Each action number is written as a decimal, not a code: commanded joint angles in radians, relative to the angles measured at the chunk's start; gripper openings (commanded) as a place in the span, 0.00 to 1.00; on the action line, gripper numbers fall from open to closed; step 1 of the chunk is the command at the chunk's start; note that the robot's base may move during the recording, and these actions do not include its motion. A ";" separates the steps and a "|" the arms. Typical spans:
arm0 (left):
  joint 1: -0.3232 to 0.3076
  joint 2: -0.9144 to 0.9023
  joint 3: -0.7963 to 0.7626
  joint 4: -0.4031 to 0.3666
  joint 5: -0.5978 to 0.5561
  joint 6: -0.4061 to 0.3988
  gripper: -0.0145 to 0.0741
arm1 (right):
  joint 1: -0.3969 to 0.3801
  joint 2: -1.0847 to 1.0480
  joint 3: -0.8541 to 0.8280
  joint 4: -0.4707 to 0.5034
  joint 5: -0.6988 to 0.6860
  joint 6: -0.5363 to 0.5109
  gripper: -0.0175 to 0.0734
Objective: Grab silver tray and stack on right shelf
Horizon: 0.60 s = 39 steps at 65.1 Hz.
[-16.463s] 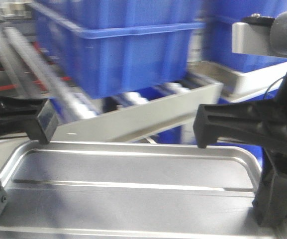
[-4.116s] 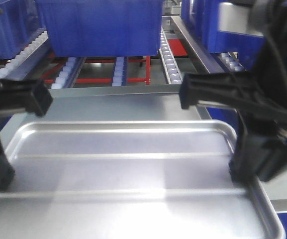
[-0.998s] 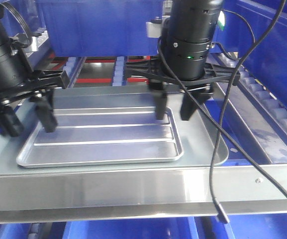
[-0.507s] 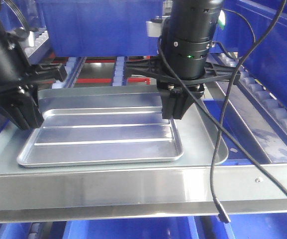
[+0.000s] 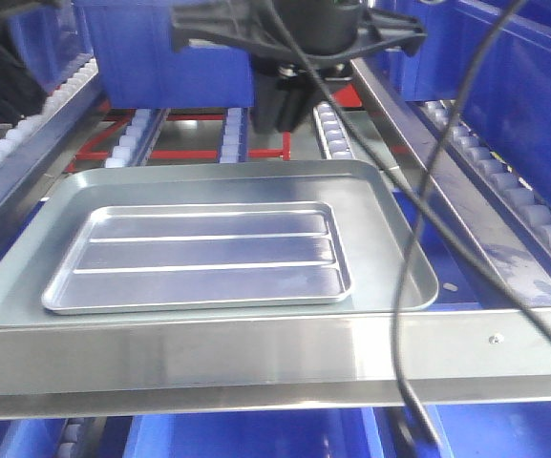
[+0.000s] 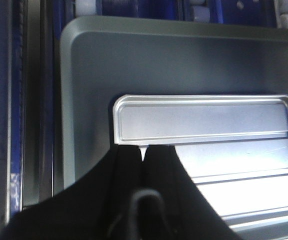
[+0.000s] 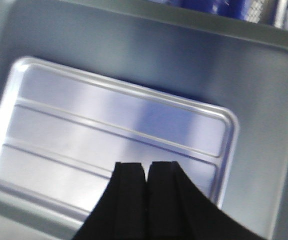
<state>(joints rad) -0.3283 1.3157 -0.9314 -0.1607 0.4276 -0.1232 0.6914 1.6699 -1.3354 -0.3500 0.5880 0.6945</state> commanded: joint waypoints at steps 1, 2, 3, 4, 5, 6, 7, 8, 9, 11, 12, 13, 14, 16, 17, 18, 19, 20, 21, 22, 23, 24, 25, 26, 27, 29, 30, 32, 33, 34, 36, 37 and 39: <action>-0.007 -0.123 0.073 -0.007 -0.153 -0.001 0.05 | 0.013 -0.113 0.043 -0.046 -0.152 -0.008 0.24; -0.007 -0.139 0.092 -0.007 -0.169 -0.001 0.05 | 0.013 -0.124 0.065 -0.047 -0.169 -0.008 0.24; -0.007 -0.155 0.111 -0.004 -0.185 -0.001 0.05 | 0.014 -0.135 0.079 -0.047 -0.186 -0.008 0.24; -0.007 -0.179 0.139 0.001 -0.210 -0.001 0.05 | 0.014 -0.152 0.102 -0.048 -0.212 -0.008 0.24; -0.007 -0.195 0.159 0.004 -0.227 -0.001 0.05 | 0.014 -0.164 0.117 -0.049 -0.230 -0.008 0.24; -0.007 -0.212 0.178 0.010 -0.252 -0.001 0.05 | 0.014 -0.182 0.133 -0.050 -0.247 -0.008 0.24; -0.007 -0.238 0.207 0.013 -0.269 -0.001 0.05 | 0.014 -0.195 0.158 -0.052 -0.271 -0.008 0.24; -0.007 -0.254 0.226 0.022 -0.293 -0.001 0.05 | 0.014 -0.214 0.175 -0.056 -0.287 -0.008 0.24; -0.007 -0.280 0.246 0.029 -0.310 -0.001 0.05 | 0.014 -0.227 0.191 -0.060 -0.303 -0.008 0.24; -0.007 -0.316 0.294 0.040 -0.343 -0.001 0.05 | 0.014 -0.254 0.227 -0.072 -0.333 -0.008 0.25; -0.007 -0.334 0.313 0.046 -0.358 -0.001 0.05 | 0.014 -0.268 0.245 -0.078 -0.354 -0.008 0.25; -0.007 -0.361 0.341 0.056 -0.382 -0.001 0.05 | 0.014 -0.289 0.272 -0.088 -0.368 -0.009 0.25; -0.007 -0.388 0.368 0.065 -0.405 -0.001 0.05 | 0.014 -0.311 0.299 -0.099 -0.388 -0.009 0.25; -0.007 -0.424 0.402 0.078 -0.428 -0.001 0.05 | 0.014 -0.341 0.337 -0.113 -0.417 -0.009 0.25; -0.007 -0.442 0.419 0.084 -0.445 -0.001 0.05 | 0.014 -0.356 0.365 -0.120 -0.429 -0.009 0.25; -0.007 -0.468 0.443 0.095 -0.463 -0.001 0.05 | 0.014 -0.380 0.383 -0.126 -0.445 -0.009 0.25; -0.007 -0.485 0.458 0.103 -0.473 -0.001 0.05 | 0.014 -0.397 0.411 -0.129 -0.455 -0.009 0.25; -0.007 -0.503 0.472 0.112 -0.483 -0.001 0.05 | 0.014 -0.413 0.429 -0.129 -0.465 -0.009 0.25; -0.007 -0.531 0.493 0.123 -0.495 -0.001 0.05 | 0.014 -0.437 0.455 -0.129 -0.478 -0.009 0.25; -0.007 -0.568 0.519 0.133 -0.506 -0.001 0.05 | 0.014 -0.472 0.480 -0.129 -0.489 -0.009 0.25; -0.007 -0.587 0.530 0.138 -0.508 -0.001 0.05 | 0.014 -0.489 0.496 -0.129 -0.496 -0.009 0.25; -0.007 -0.605 0.541 0.141 -0.511 -0.001 0.05 | 0.014 -0.506 0.512 -0.129 -0.503 -0.009 0.25; -0.007 -0.633 0.555 0.146 -0.511 -0.001 0.05 | 0.014 -0.533 0.535 -0.129 -0.507 -0.009 0.25; -0.007 -0.651 0.564 0.146 -0.508 -0.001 0.05 | 0.014 -0.551 0.550 -0.129 -0.512 -0.009 0.25; -0.007 -0.678 0.577 0.146 -0.506 -0.001 0.05 | 0.014 -0.579 0.571 -0.129 -0.513 -0.009 0.25; -0.007 -0.712 0.593 0.146 -0.504 -0.001 0.05 | 0.014 -0.615 0.604 -0.129 -0.513 -0.009 0.25; -0.007 -0.737 0.604 0.146 -0.501 -0.001 0.05 | 0.014 -0.643 0.616 -0.129 -0.510 -0.009 0.25; -0.007 -0.777 0.619 0.146 -0.500 -0.001 0.05 | 0.014 -0.689 0.645 -0.129 -0.505 -0.009 0.25; -0.007 -0.792 0.624 0.146 -0.500 -0.001 0.05 | 0.014 -0.708 0.661 -0.129 -0.503 -0.009 0.25; -0.007 -0.814 0.632 0.146 -0.500 -0.001 0.05 | 0.014 -0.735 0.671 -0.129 -0.499 -0.009 0.25; -0.007 -0.848 0.643 0.146 -0.500 -0.001 0.05 | 0.014 -0.778 0.694 -0.129 -0.489 -0.009 0.25; -0.007 -0.860 0.647 0.146 -0.500 -0.001 0.05 | 0.014 -0.795 0.706 -0.129 -0.484 -0.009 0.25; -0.007 -0.887 0.655 0.146 -0.500 -0.001 0.05 | 0.014 -0.835 0.724 -0.129 -0.470 -0.009 0.25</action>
<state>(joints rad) -0.3283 0.4821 -0.2651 -0.0192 0.0172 -0.1232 0.7044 0.9287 -0.6259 -0.4543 0.1667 0.6945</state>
